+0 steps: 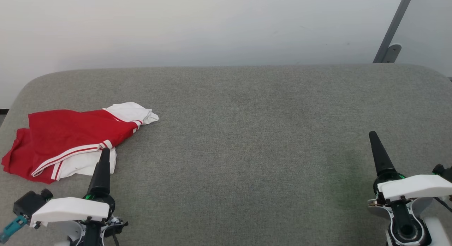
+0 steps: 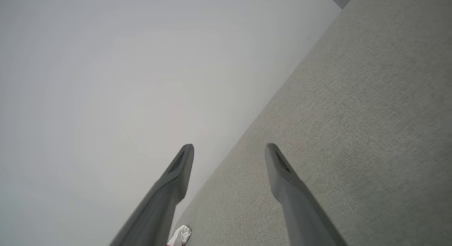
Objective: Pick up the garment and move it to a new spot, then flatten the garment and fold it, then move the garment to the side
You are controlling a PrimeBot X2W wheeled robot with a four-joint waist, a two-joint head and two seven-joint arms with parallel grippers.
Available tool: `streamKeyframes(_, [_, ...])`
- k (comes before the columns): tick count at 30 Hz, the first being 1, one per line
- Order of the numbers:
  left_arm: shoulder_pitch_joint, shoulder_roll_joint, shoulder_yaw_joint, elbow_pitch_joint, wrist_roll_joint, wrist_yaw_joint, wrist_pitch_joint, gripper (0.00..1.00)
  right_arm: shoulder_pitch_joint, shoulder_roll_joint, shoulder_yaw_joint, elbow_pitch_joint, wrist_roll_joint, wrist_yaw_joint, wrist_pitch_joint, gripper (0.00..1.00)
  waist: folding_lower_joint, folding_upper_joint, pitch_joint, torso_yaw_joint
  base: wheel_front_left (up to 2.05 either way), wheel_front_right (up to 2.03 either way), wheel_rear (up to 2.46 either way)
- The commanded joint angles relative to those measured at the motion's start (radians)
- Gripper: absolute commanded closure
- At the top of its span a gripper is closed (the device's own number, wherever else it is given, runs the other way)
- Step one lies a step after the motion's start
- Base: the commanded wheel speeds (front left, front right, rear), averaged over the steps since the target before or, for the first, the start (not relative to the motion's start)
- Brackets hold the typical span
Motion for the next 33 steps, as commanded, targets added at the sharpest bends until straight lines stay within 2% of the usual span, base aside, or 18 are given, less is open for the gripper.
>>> streamKeyframes(1, [-0.033, 0.014, 0.001, -0.022, 0.067, 0.003, -0.013, 0.00, -0.036, -0.009, 0.003, -0.012, -0.056, 0.000, -0.014, 0.00, 0.0000, 0.0000, 0.000, 0.001, 0.00, 0.00, 0.00])
streamKeyframes(12, [-0.036, 0.037, -0.023, -0.029, 0.304, 0.017, -0.054, 0.00, -0.064, -0.034, 0.019, 0.028, -0.340, 0.000, -0.055, 0.00, 0.0000, 0.0000, -0.001, 0.002, 0.00, 0.00, 0.00])
streamKeyframes(33, [-0.048, 0.085, -0.084, 0.005, 0.575, 0.042, -0.117, 0.00, -0.107, -0.049, 0.036, 0.075, -0.685, 0.000, -0.119, 0.00, 0.0000, 0.0000, -0.005, 0.005, 0.00, 0.00, 0.00])
